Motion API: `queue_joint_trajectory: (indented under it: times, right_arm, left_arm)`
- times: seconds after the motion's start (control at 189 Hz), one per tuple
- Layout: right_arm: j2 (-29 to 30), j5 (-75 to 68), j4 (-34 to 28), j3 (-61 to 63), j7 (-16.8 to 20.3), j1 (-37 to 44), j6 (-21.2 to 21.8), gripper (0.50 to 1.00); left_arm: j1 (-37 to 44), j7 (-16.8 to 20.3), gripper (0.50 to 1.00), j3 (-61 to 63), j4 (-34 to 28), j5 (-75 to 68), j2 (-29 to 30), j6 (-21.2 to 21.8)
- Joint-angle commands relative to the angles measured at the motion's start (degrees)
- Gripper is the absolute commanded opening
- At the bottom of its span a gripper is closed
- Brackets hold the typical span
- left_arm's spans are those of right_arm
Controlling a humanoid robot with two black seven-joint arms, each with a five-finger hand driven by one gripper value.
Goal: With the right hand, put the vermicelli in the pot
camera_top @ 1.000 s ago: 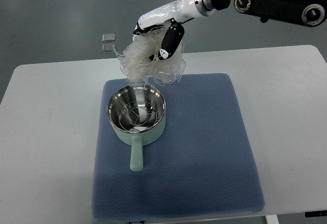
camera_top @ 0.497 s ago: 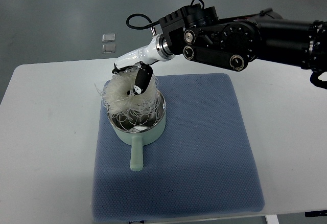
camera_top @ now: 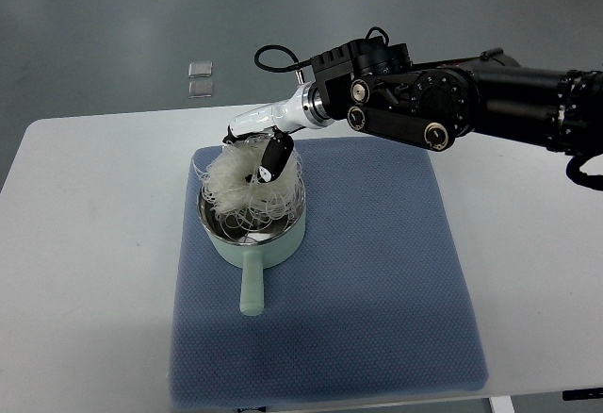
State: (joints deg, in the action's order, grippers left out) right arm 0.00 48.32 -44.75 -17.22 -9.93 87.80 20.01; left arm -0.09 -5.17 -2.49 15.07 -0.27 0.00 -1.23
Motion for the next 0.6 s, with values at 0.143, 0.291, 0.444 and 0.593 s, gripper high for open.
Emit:
queue_joint_trajectory:
  times: [0.143, 0.291, 0.444, 0.593]
  right_arm:
    - [0.0, -0.68, 0.19, 0.26, 0.0, -0.44, 0.11, 0.768]
    - [0.0, -1.12, 0.19, 0.34, 0.0, -0.44, 0.29, 0.834]
    - [0.0, -1.12, 0.19, 1.49, 0.0, -0.35, 1.17, 0.86]
    - [0.0, -1.29, 0.11, 5.7, 0.0, -0.18, 1.25, 0.895]
  left_arm:
    - [0.0, -0.02, 1.0, 0.03, 0.05, 0.01, 0.0, 0.0]
    - [0.0, -0.02, 1.0, 0.03, 0.05, 0.01, 0.0, -0.09]
    - [0.0, -0.02, 1.0, 0.03, 0.05, 0.01, 0.0, 0.0]
    - [0.0, -0.02, 1.0, 0.03, 0.05, 0.01, 0.0, 0.0]
